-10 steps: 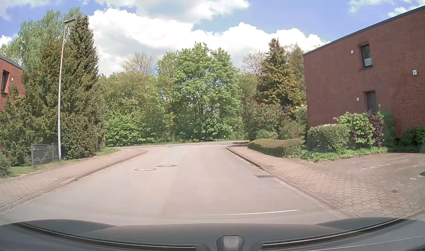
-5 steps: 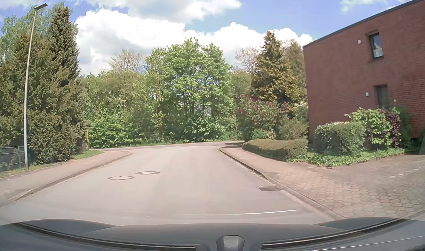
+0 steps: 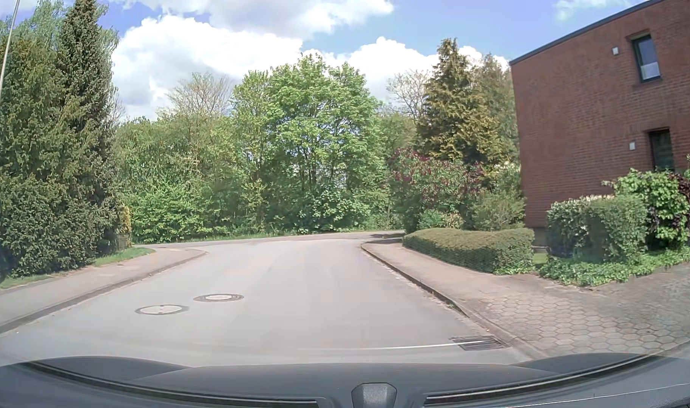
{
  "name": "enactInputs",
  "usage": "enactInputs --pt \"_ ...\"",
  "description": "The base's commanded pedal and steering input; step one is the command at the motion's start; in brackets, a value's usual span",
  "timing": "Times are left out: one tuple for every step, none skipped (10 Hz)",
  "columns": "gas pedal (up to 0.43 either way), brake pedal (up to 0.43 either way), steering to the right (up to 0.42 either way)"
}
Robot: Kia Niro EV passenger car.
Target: Follow the waypoints while adhering to traffic rules and regulations
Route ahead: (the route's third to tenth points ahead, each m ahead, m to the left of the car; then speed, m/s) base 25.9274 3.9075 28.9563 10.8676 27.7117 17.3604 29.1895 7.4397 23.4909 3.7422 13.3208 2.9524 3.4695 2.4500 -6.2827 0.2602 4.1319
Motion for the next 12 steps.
enactInputs --pt "0.047 0.000 -0.038" --pt "0.047 0.000 -0.035" --pt "0.020 0.000 -0.034" --pt "0.008 0.000 -0.034" --pt "0.008 0.000 -0.034" --pt "0.008 0.000 -0.034" --pt "0.008 0.000 -0.034" --pt "0.008 0.000 -0.033" --pt "0.008 0.000 -0.033" --pt "0.008 0.000 -0.033" --pt "0.008 0.000 -0.033" --pt "0.008 0.000 -0.032"
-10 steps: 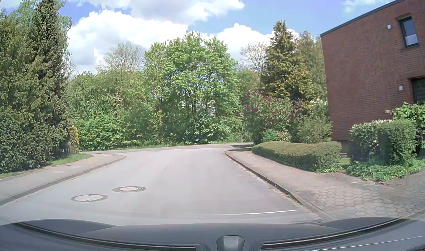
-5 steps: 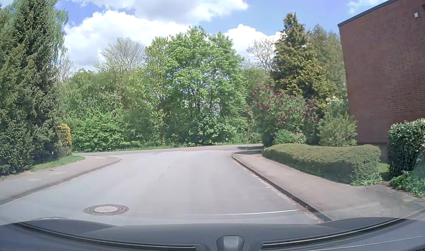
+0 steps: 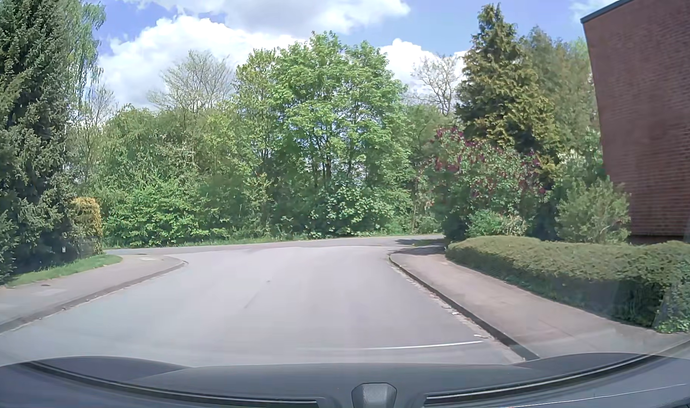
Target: Follow the waypoints while adhering to traffic rules and regulations
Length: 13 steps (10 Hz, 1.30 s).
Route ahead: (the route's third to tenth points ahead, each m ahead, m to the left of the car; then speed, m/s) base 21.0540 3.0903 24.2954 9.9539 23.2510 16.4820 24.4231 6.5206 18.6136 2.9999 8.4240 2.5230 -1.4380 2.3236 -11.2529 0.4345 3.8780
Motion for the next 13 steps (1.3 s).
enactInputs --pt "0.000 0.000 -0.032" --pt "0.000 0.000 -0.032" --pt "0.000 0.000 -0.030" --pt "0.000 0.000 -0.022" --pt "0.000 0.000 -0.014" --pt "0.000 0.000 -0.002" --pt "0.000 0.000 0.005" --pt "0.000 0.000 0.015" --pt "0.000 0.012 0.026" --pt "0.000 0.018 0.036" --pt "0.000 0.061 0.044" --pt "0.000 0.134 0.045" --pt "0.000 0.140 0.045"
